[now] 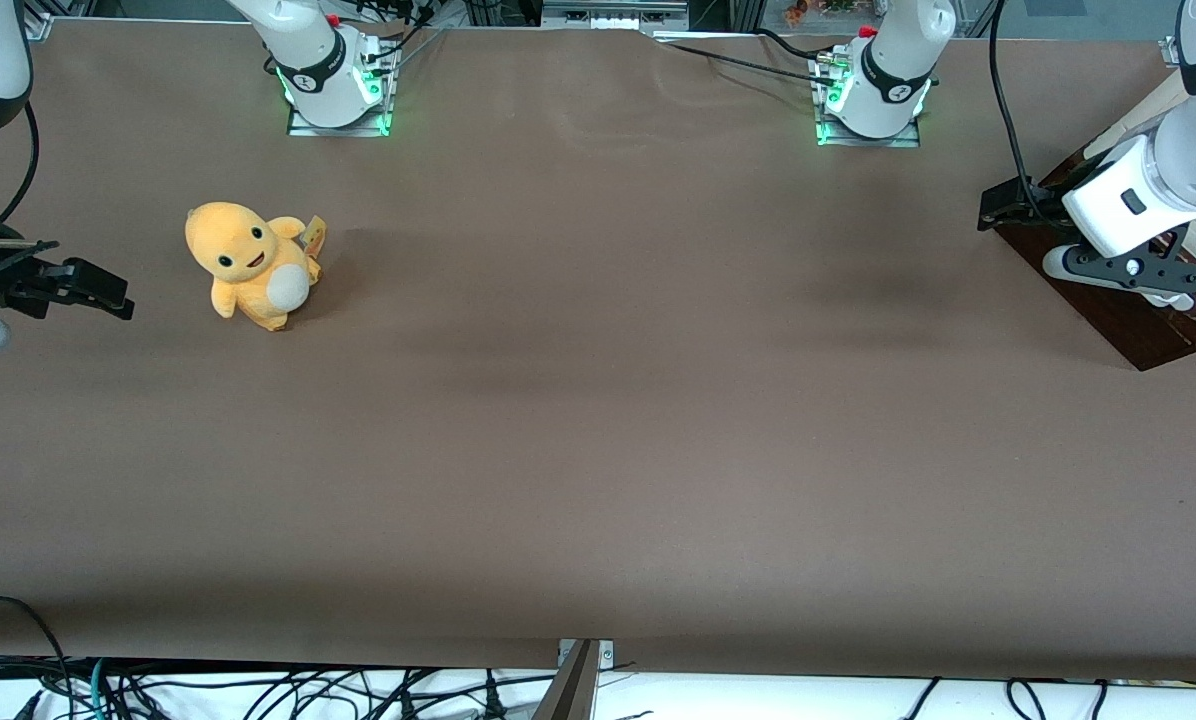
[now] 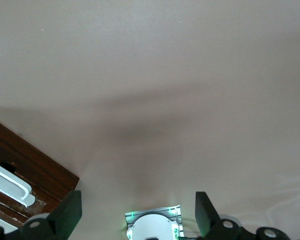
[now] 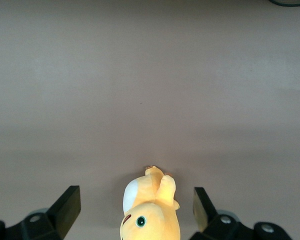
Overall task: Open lower drawer with left arm only
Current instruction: 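Move the open left gripper down to the lower drawer's white handle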
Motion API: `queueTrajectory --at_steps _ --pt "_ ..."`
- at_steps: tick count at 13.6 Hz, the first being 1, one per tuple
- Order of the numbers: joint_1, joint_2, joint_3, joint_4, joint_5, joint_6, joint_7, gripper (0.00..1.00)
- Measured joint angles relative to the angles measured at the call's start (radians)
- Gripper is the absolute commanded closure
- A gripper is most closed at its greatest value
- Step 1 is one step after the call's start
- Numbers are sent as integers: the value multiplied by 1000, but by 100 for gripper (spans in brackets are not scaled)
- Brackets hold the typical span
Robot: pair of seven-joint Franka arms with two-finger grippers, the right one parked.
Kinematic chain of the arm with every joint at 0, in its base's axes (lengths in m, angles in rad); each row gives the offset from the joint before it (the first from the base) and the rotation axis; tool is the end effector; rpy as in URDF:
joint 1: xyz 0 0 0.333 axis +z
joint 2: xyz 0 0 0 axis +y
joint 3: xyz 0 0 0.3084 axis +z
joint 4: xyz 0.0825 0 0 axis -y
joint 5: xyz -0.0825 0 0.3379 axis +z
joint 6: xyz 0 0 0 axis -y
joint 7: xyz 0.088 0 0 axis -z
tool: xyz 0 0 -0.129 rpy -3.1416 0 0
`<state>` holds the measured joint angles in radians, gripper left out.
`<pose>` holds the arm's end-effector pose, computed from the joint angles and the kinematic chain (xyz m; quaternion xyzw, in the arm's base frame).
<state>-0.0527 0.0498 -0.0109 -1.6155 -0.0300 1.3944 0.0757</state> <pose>0.4909 -0.0354 0.5394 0.9883 -0.0696 -0.1349 0.0161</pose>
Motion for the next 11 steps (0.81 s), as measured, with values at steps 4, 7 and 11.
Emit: queueTrajectory --at_steps 4,7,11 --pt "-1 10 -1 -1 76 -29 -117 0" --pt "-4 64 -4 -3 212 -76 -223 0" --pt "-15 195 -19 -7 360 -129 -446 0"
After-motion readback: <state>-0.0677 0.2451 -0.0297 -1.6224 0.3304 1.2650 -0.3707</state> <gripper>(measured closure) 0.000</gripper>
